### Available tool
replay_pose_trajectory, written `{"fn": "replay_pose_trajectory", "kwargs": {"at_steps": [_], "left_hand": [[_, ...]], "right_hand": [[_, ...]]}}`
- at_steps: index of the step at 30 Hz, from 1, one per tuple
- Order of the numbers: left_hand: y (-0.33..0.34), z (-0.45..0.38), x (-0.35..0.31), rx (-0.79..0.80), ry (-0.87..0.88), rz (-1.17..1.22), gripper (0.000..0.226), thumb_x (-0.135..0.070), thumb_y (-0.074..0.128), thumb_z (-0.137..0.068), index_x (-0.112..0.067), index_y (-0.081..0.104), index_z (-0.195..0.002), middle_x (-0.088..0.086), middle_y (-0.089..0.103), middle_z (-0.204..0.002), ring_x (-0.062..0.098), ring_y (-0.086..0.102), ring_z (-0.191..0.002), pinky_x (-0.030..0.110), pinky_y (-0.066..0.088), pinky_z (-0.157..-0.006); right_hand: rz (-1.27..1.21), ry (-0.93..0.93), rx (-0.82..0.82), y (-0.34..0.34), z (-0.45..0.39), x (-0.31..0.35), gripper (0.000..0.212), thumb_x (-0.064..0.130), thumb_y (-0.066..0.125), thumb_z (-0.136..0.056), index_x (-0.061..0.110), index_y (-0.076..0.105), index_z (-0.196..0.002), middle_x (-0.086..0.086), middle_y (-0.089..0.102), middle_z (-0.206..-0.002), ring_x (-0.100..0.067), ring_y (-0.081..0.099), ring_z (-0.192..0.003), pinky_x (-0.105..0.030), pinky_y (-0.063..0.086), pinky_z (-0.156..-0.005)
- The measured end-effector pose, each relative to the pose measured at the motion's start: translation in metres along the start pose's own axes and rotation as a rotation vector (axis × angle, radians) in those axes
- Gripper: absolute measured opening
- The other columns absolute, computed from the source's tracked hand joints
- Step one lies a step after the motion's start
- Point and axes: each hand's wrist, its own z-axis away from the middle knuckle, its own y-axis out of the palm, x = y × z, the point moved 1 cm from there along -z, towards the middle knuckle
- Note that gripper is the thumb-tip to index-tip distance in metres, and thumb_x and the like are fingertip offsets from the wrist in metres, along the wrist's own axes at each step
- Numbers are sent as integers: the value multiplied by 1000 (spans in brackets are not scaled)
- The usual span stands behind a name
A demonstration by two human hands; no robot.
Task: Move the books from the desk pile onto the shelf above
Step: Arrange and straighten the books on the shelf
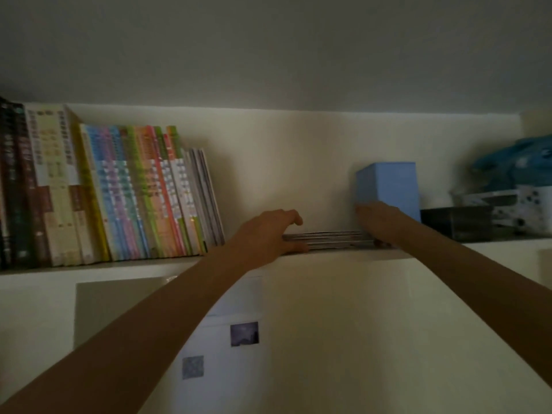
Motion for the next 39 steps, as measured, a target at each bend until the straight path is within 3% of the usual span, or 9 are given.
{"fn": "replay_pose_trajectory", "kwargs": {"at_steps": [10,15,18,21,24,28,30,35,39], "left_hand": [[-14,-31,-9,289,165,-478,53,-50,51,-90,-22,41,-134,4,58,-122,21,58,-96,33,47,-87],[-19,-24,-13,226,166,-538,37,-39,53,-89,-12,49,-114,0,51,-80,14,46,-65,31,42,-64],[-22,-20,-13,75,85,-499,28,-31,51,-90,-8,49,-107,0,46,-75,19,45,-67,30,38,-62],[-32,-12,-4,-113,-32,-373,23,-27,51,-91,-6,47,-102,13,55,-88,25,49,-72,32,40,-63],[-38,-2,9,-268,-117,-144,16,-22,50,-91,-8,44,-91,15,58,-86,29,55,-75,32,42,-61],[-47,16,24,-536,-236,177,17,-20,48,-94,-6,49,-85,7,56,-73,21,56,-66,21,43,-53],[-56,29,32,-608,-276,222,22,-25,50,-96,-12,49,-79,-4,48,-65,9,48,-59,10,36,-47],[-58,51,29,-578,-342,-430,38,-50,54,-88,-15,53,-102,3,55,-100,18,56,-86,28,39,-60],[-51,51,30,-741,-201,-399,65,-40,73,-76,-4,47,-122,20,44,-125,34,50,-108,38,43,-75]], "right_hand": [[-747,418,377,-15,1,15,40,39,43,-97,2,49,-111,-22,46,-95,-34,50,-80,-43,44,-61],[-1060,410,383,-13,3,15,48,36,42,-98,-2,44,-127,-27,46,-112,-39,52,-89,-42,46,-59],[-1283,283,237,-9,4,23,48,34,43,-99,2,38,-134,-23,36,-136,-40,43,-121,-42,51,-68],[-1155,155,168,13,17,38,29,29,49,-97,10,51,-119,-11,46,-124,-29,44,-118,-42,48,-87],[-979,-13,426,45,38,66,18,37,49,-96,20,55,-96,-1,55,-93,-19,55,-88,-37,50,-86],[-823,-288,457,69,43,106,11,35,47,-98,37,53,-106,16,57,-95,-10,59,-86,-21,50,-62],[-733,-375,516,76,37,120,30,31,48,-98,39,50,-126,10,59,-108,-15,58,-95,-26,51,-73],[-651,-361,666,89,26,119,41,29,53,-95,27,46,-136,0,60,-114,-21,57,-106,-30,47,-85],[-642,-327,565,82,16,88,39,34,49,-96,19,51,-132,2,50,-129,-22,48,-121,-35,42,-96]]}}
